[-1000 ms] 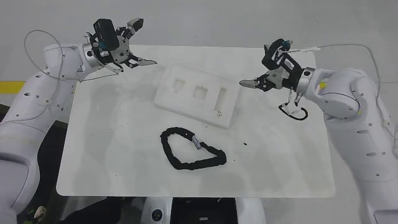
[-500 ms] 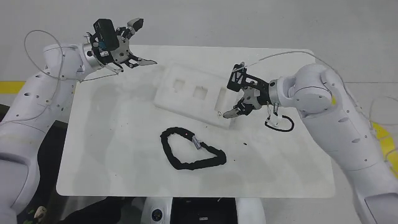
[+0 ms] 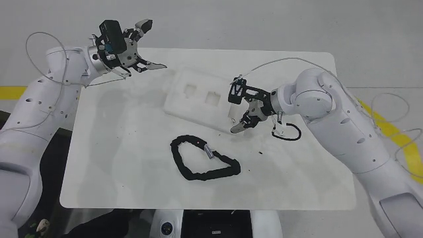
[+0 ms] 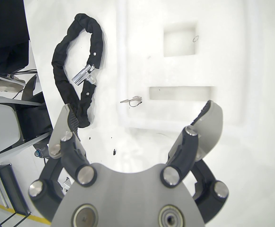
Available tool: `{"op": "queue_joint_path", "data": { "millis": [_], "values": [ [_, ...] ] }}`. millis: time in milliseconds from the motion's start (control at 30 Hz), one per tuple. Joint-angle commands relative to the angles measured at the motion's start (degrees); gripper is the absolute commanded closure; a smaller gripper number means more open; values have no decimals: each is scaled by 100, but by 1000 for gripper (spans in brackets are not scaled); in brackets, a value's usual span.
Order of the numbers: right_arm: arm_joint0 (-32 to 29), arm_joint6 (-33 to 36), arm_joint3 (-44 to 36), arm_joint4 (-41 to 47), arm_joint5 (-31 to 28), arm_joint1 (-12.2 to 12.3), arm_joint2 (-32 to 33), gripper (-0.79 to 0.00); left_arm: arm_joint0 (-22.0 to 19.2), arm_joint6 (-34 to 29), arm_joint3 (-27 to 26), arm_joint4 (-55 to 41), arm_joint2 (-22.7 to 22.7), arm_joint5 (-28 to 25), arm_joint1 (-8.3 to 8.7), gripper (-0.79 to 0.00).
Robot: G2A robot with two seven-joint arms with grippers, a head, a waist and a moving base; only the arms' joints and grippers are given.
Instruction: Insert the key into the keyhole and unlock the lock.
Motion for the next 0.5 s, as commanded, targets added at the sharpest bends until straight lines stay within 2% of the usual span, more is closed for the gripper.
{"op": "queue_joint_path", "data": {
  "millis": [0,333,467],
  "values": [
    [0,0,0,0,0,0,0,-785,0,0,-1,0,0,0,0,-785],
    [-23,-39,5,9,30,-1,0,-785,0,0,-1,0,0,0,0,-785],
    [-172,-100,-180,-21,493,-5,-71,-785,0,0,-1,0,0,0,0,-785]
  ]
}}
